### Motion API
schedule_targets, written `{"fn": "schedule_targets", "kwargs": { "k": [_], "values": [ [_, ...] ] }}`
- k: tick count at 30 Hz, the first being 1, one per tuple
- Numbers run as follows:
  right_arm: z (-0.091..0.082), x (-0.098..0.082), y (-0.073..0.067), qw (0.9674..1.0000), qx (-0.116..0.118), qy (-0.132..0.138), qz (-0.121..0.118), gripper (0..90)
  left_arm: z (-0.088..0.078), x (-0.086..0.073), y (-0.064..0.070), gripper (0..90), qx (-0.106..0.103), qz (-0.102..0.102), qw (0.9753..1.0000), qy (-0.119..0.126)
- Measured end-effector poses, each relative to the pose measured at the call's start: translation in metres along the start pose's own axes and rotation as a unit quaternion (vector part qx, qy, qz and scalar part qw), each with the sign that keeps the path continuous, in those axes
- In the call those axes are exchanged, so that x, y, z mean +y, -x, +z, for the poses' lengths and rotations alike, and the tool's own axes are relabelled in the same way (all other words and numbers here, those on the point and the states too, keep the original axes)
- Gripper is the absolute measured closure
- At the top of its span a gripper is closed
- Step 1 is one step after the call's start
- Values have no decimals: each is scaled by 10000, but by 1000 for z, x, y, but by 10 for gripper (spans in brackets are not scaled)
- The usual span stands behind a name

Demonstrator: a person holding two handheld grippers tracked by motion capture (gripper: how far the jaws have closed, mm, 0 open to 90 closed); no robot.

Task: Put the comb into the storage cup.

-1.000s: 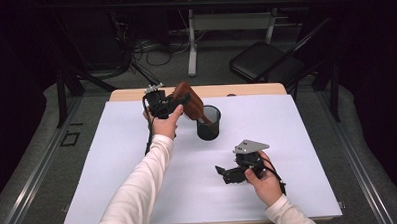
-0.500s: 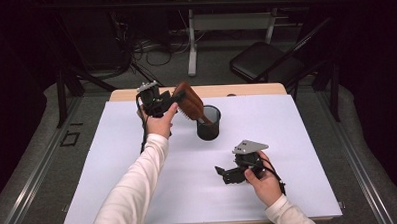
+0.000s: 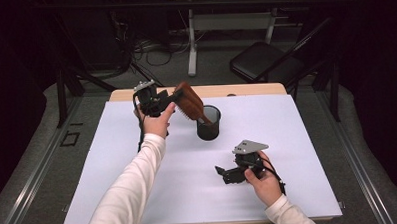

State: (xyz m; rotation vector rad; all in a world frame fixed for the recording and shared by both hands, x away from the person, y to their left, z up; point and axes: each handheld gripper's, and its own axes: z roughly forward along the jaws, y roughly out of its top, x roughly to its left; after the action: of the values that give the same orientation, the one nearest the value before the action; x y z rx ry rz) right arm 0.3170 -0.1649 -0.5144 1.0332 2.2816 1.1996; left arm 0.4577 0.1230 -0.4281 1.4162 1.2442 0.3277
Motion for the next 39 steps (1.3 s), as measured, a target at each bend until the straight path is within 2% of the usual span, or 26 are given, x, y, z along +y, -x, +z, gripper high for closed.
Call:
{"fn": "schedule_targets", "kwargs": {
  "k": [20, 28, 39],
  "values": [
    [0, 0, 0, 10000, -1, 1, 1, 26, -6, 7, 1, 278, -23, 128, 9998, -169],
    [0, 0, 1, 10000, -4, -1, -4, 27, -9, 10, 4, 280, -6, 388, 9986, -353],
    [0, 0, 1, 10000, -11, 9, 3, 28, -15, 18, 7, 280, -27, 665, 9967, -458]
  ]
}}
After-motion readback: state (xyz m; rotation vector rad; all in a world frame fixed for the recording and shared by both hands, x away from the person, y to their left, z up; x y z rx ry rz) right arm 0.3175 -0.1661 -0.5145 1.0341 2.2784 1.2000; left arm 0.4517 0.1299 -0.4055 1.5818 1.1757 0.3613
